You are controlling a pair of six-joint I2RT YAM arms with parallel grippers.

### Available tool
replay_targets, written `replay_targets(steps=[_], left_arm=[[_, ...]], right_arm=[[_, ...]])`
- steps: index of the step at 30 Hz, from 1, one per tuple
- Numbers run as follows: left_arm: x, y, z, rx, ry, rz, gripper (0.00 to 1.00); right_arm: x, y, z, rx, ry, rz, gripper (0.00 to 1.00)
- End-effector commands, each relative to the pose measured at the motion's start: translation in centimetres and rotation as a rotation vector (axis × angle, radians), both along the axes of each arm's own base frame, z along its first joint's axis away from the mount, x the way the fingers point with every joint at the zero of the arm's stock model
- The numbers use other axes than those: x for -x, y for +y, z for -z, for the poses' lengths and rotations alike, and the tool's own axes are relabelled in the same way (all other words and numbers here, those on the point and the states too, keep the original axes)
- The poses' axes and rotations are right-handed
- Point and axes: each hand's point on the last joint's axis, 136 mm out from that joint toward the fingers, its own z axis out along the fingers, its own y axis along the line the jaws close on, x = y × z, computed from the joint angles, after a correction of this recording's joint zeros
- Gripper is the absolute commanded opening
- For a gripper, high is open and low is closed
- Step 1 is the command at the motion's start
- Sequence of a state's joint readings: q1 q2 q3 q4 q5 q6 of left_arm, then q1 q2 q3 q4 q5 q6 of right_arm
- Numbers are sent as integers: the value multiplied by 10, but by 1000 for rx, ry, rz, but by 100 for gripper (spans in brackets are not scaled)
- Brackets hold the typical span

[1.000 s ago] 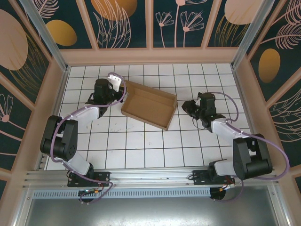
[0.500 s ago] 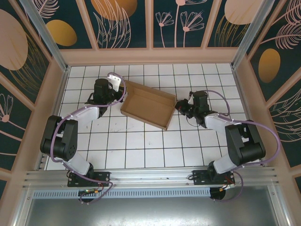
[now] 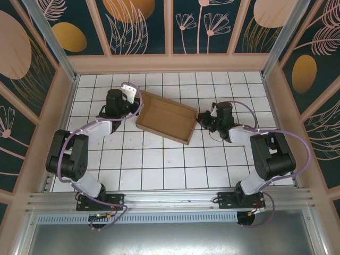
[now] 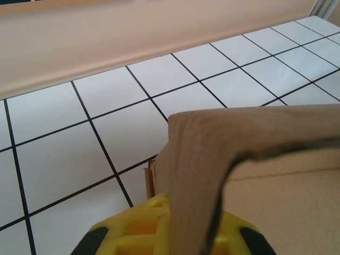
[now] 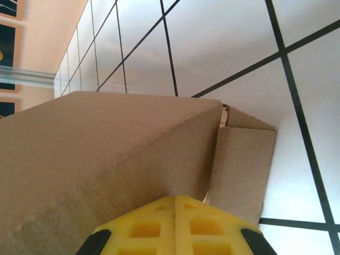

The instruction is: Fold the paper box

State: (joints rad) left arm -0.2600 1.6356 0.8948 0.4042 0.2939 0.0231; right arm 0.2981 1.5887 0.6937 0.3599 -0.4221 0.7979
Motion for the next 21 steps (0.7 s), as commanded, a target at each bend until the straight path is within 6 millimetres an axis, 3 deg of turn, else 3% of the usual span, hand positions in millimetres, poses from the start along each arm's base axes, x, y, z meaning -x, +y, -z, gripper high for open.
replay_targets(steps=[1,14,17,21], left_arm=[[7,-2,19,-2,31,7,0],[26,-2,20,64,26,-38,0],[30,-3,26,71,42,-42,0],[35,-6,30,99,45,-48,0]], right_arm=[[-3,-2,-8,51,-43,14,0],[1,-37,-40,200,-142,102,4],[-2,-53,-61,265,-186,150,8],[-14,-68,-105,368,-277,196,21]])
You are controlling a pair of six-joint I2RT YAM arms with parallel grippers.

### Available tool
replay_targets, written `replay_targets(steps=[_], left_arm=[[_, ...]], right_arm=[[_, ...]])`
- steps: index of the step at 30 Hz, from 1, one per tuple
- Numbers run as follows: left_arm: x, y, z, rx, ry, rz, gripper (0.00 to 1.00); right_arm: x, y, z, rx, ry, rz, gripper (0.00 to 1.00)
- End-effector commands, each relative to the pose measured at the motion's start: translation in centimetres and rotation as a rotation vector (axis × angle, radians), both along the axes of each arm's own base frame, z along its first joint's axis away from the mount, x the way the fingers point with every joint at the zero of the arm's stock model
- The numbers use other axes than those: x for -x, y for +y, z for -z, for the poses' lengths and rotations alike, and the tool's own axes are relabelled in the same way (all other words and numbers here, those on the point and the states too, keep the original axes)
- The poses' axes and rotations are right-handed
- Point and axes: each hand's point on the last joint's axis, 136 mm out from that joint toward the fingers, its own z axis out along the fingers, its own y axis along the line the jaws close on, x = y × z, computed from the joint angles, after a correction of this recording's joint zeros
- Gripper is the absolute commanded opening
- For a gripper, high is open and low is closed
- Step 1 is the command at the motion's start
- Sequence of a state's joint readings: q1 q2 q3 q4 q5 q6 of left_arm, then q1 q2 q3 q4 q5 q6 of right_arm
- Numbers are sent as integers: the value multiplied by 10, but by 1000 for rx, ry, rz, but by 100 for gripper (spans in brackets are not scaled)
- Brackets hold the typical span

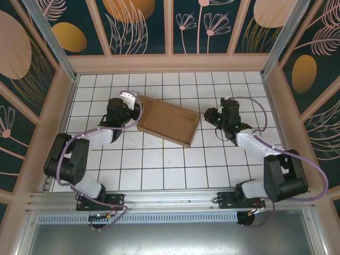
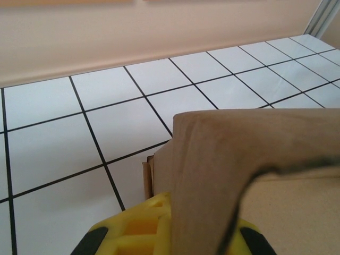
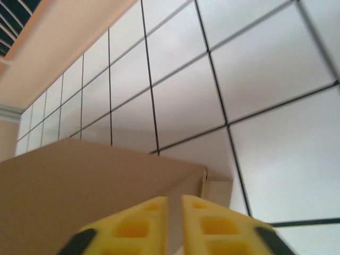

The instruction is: Fold the paper box

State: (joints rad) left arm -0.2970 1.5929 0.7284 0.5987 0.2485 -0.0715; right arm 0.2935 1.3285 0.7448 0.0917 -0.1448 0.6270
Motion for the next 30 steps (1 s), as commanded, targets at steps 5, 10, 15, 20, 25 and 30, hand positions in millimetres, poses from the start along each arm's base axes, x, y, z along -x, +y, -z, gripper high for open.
replay_targets(steps=[5,10,15,20,25,30], left_arm=[[11,-9,28,23,86,-2,0],[13,-8,26,45,78,-11,4],[16,-5,26,48,78,-22,12],[20,-7,28,68,96,-12,31],[32,-6,24,111,102,-7,42],[48,0,21,118,107,-16,60]], right_arm=[[-30,13,-96,209,-222,-59,49],[-38,69,-97,364,-235,-195,58],[-33,107,-66,426,-193,-281,58],[-26,117,-40,415,-140,-302,58],[-22,122,-16,376,-87,-310,58],[-21,126,2,355,-47,-318,58]])
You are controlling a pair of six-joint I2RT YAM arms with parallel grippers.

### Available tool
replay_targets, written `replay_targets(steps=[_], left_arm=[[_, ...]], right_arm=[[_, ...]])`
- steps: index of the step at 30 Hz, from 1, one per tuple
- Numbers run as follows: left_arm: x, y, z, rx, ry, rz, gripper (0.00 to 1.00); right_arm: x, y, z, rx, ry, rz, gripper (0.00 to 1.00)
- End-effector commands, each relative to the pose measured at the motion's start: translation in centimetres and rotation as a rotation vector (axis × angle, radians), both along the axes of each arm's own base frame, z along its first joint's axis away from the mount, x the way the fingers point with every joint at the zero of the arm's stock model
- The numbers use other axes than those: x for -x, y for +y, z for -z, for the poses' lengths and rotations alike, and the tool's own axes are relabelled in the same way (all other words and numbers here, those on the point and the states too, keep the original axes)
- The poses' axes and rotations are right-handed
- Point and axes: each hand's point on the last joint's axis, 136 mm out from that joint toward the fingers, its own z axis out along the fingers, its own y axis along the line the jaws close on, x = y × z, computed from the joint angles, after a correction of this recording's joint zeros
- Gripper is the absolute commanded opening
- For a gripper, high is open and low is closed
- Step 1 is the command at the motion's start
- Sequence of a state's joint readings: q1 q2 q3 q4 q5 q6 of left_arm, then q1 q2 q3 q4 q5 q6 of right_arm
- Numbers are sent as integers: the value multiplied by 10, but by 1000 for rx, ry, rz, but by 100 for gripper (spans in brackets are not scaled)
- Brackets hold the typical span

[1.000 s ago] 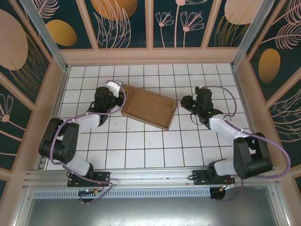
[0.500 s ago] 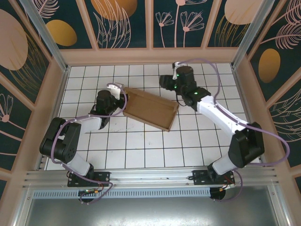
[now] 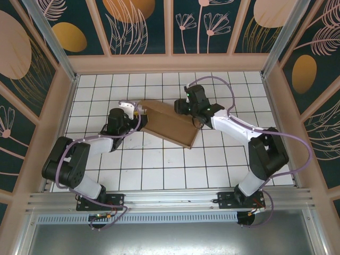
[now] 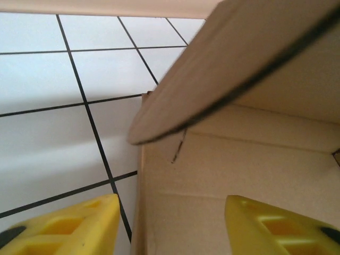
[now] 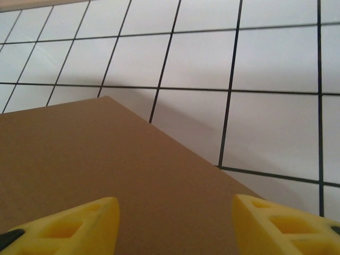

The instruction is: Fold the paper box

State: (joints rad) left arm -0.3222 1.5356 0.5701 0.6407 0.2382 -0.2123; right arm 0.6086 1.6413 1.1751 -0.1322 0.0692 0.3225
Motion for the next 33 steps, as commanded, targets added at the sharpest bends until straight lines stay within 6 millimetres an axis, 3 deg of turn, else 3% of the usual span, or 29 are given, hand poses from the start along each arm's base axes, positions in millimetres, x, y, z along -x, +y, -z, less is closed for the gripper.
replay_targets(steps=[1,10,14,19,22,25,27,33], left_arm=[[13,-1,-13,32,-20,11,63],[53,6,-22,87,-36,36,82],[69,16,-47,147,-107,2,84],[74,28,-96,198,-218,-55,84],[69,32,-122,221,-252,-93,88],[51,32,-126,191,-205,-124,90],[36,25,-118,173,-141,-124,91],[-12,14,-69,90,84,-167,92]], right_arm=[[0,4,18,-17,35,8,58],[-2,7,28,-17,54,8,58],[-3,6,38,-8,67,18,58],[-1,8,54,-4,96,14,58],[1,7,63,0,111,16,58],[4,6,75,4,128,21,58],[5,4,80,8,136,27,58],[6,-2,93,47,152,40,58]])
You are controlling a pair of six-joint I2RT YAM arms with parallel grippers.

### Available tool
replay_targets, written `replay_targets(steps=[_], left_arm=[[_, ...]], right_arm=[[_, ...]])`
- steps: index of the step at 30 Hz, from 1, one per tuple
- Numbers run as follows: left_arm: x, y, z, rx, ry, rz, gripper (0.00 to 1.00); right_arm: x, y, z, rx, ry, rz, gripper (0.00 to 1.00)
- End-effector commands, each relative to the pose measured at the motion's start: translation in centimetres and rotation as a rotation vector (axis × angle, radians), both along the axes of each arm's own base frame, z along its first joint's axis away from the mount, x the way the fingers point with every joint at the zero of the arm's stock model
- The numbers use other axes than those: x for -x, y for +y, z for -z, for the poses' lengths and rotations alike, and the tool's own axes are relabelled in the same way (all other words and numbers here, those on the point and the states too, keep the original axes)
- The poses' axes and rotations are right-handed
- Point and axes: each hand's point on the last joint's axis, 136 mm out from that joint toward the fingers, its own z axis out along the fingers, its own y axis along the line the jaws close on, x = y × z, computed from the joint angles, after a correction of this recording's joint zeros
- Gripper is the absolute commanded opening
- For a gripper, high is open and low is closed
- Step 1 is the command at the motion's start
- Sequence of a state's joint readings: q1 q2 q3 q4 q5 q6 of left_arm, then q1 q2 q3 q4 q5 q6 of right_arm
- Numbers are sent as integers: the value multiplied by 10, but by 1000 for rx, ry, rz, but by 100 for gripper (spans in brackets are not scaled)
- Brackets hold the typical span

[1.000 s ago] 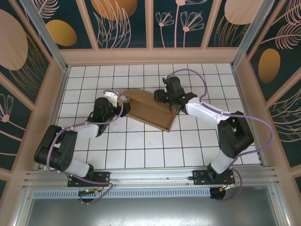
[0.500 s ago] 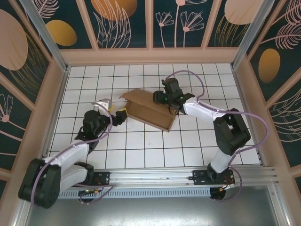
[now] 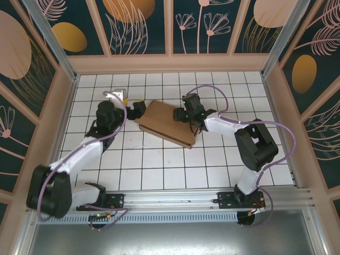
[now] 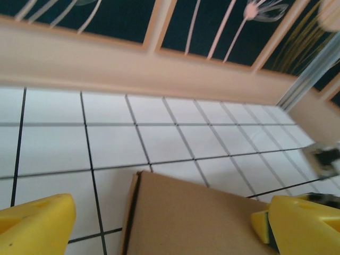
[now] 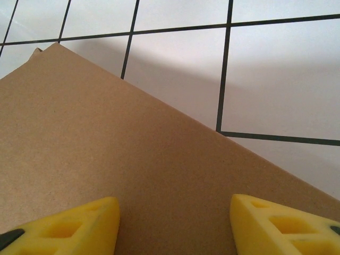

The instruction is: Fold the paper box

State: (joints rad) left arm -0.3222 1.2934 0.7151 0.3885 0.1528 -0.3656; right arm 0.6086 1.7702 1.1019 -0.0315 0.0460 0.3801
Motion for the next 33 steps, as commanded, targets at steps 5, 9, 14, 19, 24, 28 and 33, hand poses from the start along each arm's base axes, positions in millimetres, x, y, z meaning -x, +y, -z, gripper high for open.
replay_targets(steps=[5,9,14,19,24,28,33], left_arm=[[-33,-8,66,-129,256,-1,80],[-38,-11,93,-189,321,27,74],[-37,-6,121,-243,379,23,72],[-36,-8,129,-250,394,38,71],[-34,-8,148,-265,433,44,68],[-30,-7,157,-267,453,49,63],[-22,-6,165,-266,473,57,51]], right_arm=[[7,-7,-4,-4,-7,18,58],[10,-21,-29,-55,-61,59,71],[22,-50,-29,-57,-46,150,84],[39,-73,-9,-38,11,221,87],[53,-68,12,-82,76,200,84],[54,-70,27,-67,110,216,80],[42,-84,37,-66,123,249,65]])
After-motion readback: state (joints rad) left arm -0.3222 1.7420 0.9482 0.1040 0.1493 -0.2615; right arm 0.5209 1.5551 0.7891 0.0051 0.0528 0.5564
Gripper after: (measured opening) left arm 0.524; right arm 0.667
